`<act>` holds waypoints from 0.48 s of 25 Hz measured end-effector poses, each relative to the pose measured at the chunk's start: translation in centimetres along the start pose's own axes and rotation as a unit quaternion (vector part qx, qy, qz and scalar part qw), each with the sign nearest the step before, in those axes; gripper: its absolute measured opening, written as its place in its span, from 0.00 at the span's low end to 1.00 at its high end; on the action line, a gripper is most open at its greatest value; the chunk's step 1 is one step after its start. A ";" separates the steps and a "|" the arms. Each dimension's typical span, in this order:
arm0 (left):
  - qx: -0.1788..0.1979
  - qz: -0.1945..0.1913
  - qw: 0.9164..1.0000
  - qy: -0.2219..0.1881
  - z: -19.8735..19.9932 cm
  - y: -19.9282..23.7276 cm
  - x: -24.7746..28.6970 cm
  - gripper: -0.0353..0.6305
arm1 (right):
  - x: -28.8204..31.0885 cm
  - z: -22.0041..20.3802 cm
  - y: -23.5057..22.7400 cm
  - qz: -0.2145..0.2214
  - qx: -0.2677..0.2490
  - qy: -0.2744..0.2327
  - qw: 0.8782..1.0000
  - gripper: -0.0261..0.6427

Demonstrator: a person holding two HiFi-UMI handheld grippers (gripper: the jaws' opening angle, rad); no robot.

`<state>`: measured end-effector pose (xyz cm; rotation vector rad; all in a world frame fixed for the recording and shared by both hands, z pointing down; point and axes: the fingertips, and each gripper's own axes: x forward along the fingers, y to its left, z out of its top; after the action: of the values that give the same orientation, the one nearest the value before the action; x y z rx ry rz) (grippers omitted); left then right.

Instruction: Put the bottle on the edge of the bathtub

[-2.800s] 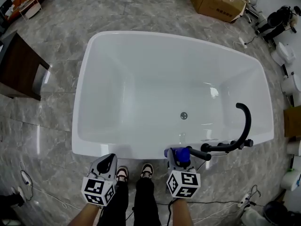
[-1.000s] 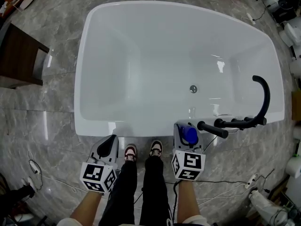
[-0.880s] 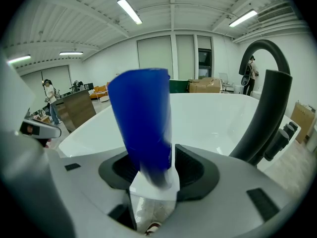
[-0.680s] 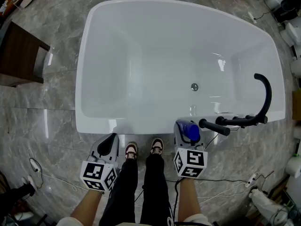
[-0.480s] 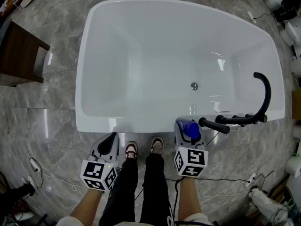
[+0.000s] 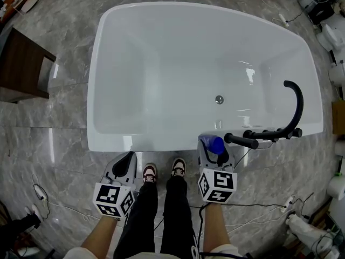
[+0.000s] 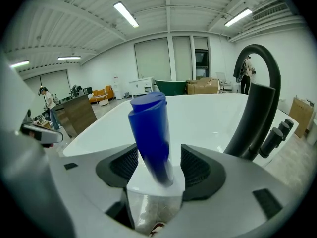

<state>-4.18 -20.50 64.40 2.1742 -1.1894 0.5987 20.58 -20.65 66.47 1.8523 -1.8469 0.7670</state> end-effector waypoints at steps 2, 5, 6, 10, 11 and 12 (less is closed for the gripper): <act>0.001 -0.001 1.000 -0.001 0.2 0.0 -0.1 0.08 | -0.3 0.3 0.1 -0.001 0.005 -0.002 1.000 0.44; 0.002 -0.003 1.000 -0.003 0.7 -0.3 -0.2 0.08 | -0.9 0.8 0.2 -0.007 0.008 -0.006 1.000 0.44; 0.002 -0.004 1.000 -0.004 0.8 -0.4 -0.2 0.08 | -1.1 1.0 0.2 -0.009 0.009 -0.006 1.000 0.44; 0.005 -0.007 1.000 -0.010 1.7 -0.7 -0.8 0.08 | -2.0 1.5 0.2 -0.014 0.017 -0.006 1.000 0.44; 0.006 -0.008 1.000 -0.012 2.0 -0.8 -0.9 0.08 | -2.2 1.8 0.2 -0.015 0.018 -0.008 1.000 0.44; 0.008 -0.009 1.000 -0.015 2.4 -1.0 -0.9 0.08 | -2.4 2.2 0.2 -0.016 0.018 -0.010 1.000 0.44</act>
<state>-3.57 -21.16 61.83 2.2131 -1.1825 0.5720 20.66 -20.22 63.29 1.9134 -1.8222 0.7785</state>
